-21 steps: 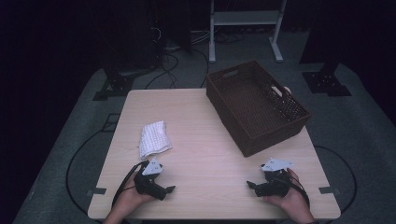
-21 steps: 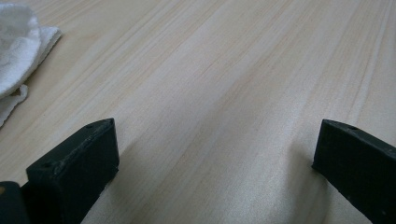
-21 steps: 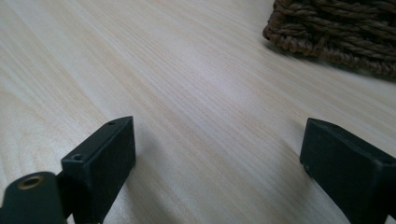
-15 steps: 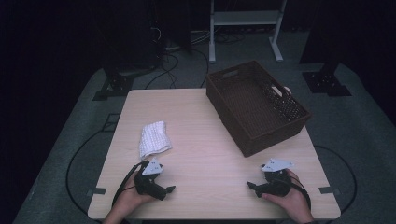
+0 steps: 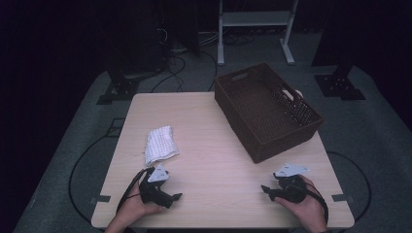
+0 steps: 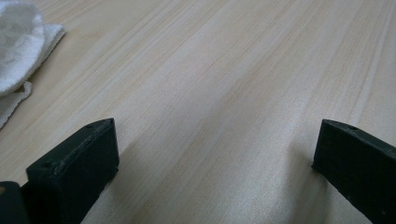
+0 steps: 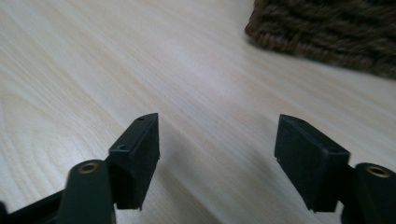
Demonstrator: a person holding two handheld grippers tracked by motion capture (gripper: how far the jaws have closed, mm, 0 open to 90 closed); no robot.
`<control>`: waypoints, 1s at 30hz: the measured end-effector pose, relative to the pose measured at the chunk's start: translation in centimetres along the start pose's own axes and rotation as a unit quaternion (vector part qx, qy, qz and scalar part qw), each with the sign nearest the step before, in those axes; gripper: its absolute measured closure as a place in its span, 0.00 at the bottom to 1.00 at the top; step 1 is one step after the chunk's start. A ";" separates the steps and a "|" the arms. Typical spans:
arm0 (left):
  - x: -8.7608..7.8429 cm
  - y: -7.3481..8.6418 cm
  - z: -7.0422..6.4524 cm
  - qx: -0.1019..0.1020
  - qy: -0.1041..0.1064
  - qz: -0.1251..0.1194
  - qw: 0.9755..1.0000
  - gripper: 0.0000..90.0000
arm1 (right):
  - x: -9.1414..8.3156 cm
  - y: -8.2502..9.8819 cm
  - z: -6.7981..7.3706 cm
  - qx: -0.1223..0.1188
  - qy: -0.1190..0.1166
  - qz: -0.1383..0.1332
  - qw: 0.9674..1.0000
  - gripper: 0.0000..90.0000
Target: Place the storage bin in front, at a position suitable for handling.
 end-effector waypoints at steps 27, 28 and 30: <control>0.0 0.1 0.0 0.003 0.000 0.004 1.000 0.00 | -6.5 -7.3 -1.6 0.023 0.022 -0.084 0.996 0.59; 0.0 0.1 0.0 0.003 0.000 0.004 1.000 0.00 | -6.8 -7.6 -1.7 0.023 0.022 -0.086 0.996 0.59; 0.0 0.1 0.0 0.003 0.000 0.004 1.000 0.00 | -7.2 -8.3 -1.8 0.022 0.023 -0.090 0.995 0.59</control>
Point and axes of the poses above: each handheld gripper's, and its own axes: x roughly forward along the jaws, y roughly out of its underside, z roughly to its left, the point moved 10 cm from there along x, roughly forward along the jaws, and after that the axes turned 12 degrees about z, right-handed, at the moved point
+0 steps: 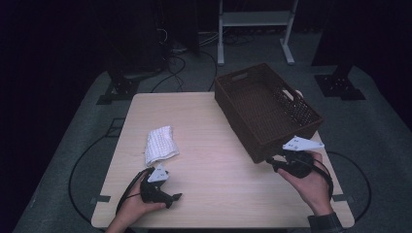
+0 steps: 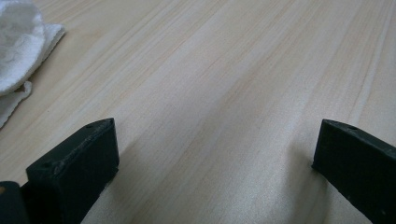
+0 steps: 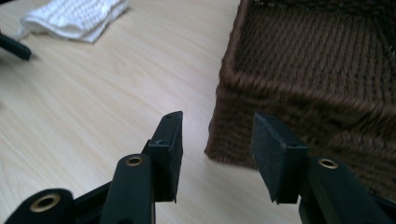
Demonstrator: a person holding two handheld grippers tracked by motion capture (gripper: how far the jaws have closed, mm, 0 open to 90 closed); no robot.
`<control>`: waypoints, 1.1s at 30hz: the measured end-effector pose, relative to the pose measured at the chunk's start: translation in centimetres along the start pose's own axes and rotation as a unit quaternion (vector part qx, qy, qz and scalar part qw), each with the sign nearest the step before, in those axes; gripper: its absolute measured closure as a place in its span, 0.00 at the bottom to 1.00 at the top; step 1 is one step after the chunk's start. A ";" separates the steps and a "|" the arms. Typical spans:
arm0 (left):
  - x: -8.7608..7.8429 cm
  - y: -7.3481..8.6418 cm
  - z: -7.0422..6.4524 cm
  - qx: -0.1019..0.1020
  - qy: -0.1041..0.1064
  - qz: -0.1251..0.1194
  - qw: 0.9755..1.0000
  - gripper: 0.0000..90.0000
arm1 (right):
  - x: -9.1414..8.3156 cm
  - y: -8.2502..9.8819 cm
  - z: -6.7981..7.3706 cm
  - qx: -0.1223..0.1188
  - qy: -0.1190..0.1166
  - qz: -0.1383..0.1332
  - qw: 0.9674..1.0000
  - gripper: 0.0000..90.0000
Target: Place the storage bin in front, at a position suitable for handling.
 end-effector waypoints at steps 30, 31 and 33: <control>0.0 0.0 0.0 -0.002 0.001 -0.002 1.000 0.00 | 6.3 -8.0 -1.8 0.015 -0.009 0.031 0.999 0.67; 0.0 0.0 0.0 -0.001 0.000 -0.002 1.000 0.00 | 6.6 -7.9 -1.8 0.017 -0.009 0.036 0.999 0.68; 0.0 0.0 0.0 0.001 0.000 0.000 1.000 0.00 | 7.2 -7.8 -1.9 0.022 -0.010 0.044 0.999 0.71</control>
Point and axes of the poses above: each handheld gripper's, and its own axes: x roughly forward along the jaws, y roughly out of its underside, z roughly to its left, the point moved 10 cm from there along x, roughly forward along the jaws, and after that the axes turned 12 degrees about z, right-handed, at the moved point
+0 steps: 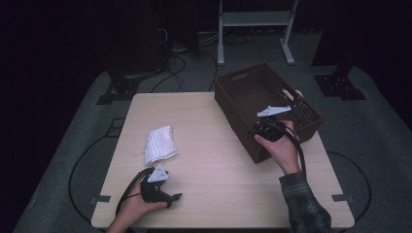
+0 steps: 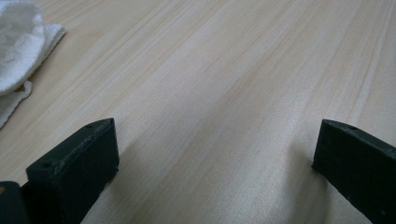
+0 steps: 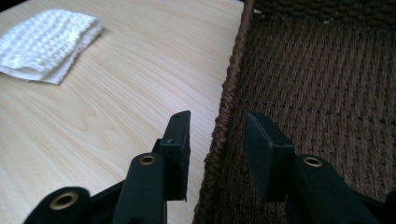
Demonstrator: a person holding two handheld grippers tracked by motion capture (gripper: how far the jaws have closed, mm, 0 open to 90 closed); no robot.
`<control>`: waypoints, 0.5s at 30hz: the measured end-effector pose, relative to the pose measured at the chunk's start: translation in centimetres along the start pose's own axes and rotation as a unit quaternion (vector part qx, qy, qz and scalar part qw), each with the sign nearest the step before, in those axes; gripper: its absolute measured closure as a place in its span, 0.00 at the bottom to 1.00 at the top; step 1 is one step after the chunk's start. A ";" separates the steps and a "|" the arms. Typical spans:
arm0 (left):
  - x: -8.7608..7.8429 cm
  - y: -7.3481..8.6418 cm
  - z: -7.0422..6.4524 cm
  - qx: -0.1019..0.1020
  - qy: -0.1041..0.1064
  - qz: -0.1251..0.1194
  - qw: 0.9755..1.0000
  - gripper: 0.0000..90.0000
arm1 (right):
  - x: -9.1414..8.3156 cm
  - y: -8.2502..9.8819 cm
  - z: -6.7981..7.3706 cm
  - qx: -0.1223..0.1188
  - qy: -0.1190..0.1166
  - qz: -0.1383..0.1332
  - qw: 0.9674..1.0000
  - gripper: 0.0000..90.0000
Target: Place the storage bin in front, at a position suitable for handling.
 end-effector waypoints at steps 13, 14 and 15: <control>0.0 0.0 0.0 -0.001 0.000 0.000 1.000 0.00 | 0.6 0.5 0.2 -0.004 0.011 0.021 1.000 0.85; 0.0 0.0 0.0 -0.001 0.000 -0.001 1.000 0.00 | 0.5 0.5 0.2 -0.004 0.013 0.023 1.000 0.85; 0.0 0.0 0.0 -0.001 0.000 -0.001 1.000 0.00 | 0.5 0.6 0.2 -0.006 0.015 0.024 1.000 0.85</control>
Point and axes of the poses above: each handheld gripper's, and its own axes: x roughly forward along the jaws, y roughly out of its underside, z roughly to its left, the point moved 10 cm from there along x, roughly forward along the jaws, and after that the axes turned 12 degrees about z, right-handed, at the moved point
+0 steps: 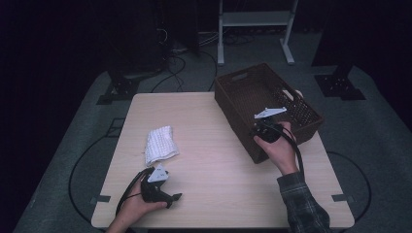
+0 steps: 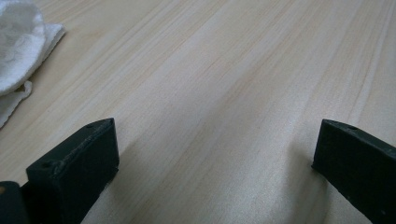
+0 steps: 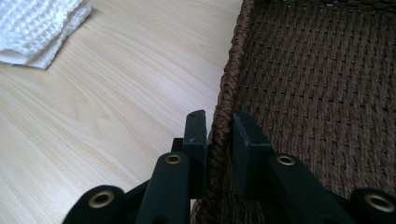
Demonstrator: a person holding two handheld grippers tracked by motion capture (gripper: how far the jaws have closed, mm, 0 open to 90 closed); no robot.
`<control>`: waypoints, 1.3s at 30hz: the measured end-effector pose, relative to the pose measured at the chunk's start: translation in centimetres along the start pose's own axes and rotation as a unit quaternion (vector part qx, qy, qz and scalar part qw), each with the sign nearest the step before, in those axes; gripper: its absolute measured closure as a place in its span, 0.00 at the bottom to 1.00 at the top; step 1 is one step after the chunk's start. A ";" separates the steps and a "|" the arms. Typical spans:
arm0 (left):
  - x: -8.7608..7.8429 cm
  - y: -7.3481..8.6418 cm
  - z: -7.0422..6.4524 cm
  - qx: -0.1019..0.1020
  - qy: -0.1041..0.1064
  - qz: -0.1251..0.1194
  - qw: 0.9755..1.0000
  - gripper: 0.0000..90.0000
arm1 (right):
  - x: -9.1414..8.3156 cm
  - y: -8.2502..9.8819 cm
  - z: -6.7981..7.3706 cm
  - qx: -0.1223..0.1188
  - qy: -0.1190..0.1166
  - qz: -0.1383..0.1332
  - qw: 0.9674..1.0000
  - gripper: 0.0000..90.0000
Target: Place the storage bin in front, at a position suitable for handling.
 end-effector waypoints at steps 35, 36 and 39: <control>0.0 0.0 0.0 0.000 0.000 0.000 1.000 0.00 | -4.4 6.2 2.7 -0.059 -0.052 0.012 0.997 0.90; 0.0 0.0 0.0 0.000 0.000 0.000 1.000 0.00 | -4.5 6.4 2.9 -0.061 -0.054 0.012 0.997 0.90; 0.0 0.0 0.0 -0.001 0.000 -0.001 1.000 0.00 | -5.0 7.1 3.6 -0.066 -0.056 0.014 0.996 0.90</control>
Point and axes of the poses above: each handheld gripper's, and its own axes: x roughly forward along the jaws, y roughly out of its underside, z roughly to its left, the point moved 10 cm from there along x, roughly forward along the jaws, and after that the axes turned 12 degrees about z, right-handed, at the moved point
